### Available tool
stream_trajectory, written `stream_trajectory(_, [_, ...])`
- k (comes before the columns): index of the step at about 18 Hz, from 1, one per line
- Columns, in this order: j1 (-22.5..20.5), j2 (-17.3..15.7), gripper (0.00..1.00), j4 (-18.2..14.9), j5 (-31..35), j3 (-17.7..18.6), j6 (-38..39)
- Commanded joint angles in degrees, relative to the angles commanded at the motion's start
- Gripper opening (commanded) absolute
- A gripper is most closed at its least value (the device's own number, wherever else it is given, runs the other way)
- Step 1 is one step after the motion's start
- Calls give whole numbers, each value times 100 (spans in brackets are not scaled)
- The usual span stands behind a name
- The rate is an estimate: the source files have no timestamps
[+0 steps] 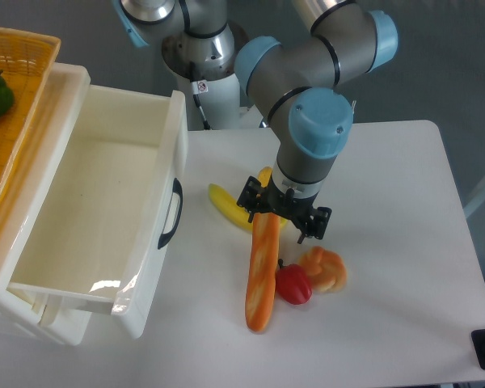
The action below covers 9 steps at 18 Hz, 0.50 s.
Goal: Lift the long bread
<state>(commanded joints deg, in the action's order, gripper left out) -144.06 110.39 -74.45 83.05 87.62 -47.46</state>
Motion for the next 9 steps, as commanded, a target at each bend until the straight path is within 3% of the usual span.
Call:
stream_trajectory(6, [53,184,100,228,27,457,17])
stream_trajectory(9, [71,299,100,273,123,501,9])
